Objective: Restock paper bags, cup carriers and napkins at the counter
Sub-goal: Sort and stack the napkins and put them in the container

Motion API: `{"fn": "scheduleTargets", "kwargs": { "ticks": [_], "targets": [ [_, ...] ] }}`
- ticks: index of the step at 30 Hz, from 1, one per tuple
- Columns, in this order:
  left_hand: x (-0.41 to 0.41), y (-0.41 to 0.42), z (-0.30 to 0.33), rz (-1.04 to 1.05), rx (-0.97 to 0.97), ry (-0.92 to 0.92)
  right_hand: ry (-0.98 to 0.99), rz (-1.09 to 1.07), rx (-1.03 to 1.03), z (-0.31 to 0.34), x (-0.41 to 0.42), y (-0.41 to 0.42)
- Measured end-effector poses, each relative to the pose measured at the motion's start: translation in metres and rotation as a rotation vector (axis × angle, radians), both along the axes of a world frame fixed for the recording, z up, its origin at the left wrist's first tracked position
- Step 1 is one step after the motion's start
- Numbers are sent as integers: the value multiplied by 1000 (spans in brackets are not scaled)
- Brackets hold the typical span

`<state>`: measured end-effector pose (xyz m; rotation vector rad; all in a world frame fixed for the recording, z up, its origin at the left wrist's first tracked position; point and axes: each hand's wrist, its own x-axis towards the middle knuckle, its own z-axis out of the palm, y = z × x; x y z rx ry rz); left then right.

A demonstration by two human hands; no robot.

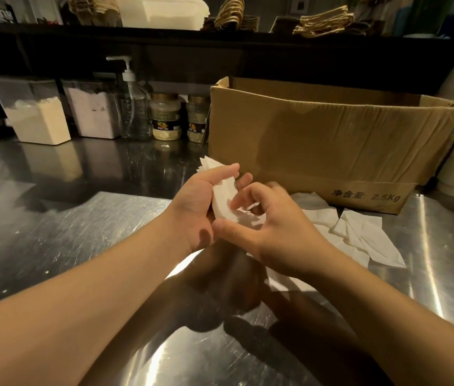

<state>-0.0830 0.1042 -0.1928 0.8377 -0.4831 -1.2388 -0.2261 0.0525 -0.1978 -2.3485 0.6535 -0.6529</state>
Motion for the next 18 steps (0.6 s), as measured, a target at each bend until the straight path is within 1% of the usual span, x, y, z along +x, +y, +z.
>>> {"fn": "scheduleTargets", "kwargs": {
  "ticks": [2,3,5,7,9,11,15,18],
  "targets": [
    [3,2,0,-66,13,-34,19,3,-135,4,-5,-5],
    [3,3,0,-129,8,-49,3,7,-171,6,-8,-6],
    [2,5,-1,-249,-9,-80,-7,45,-181,11,-13,-9],
    [0,5,-2,-311,-10,-153,59,87,-212,13,-16,-9],
    [-3,7,-2,-318,-1,-191,117,134,-239,14,-16,-8],
    [-4,9,-1,-318,3,-209,137,156,-221,14,-16,-7],
    [-5,10,0,-277,36,-254,139,143,-220,14,-14,-6],
    [-7,10,1,-270,43,-251,134,153,-228,12,-13,-7]
  ]
}}
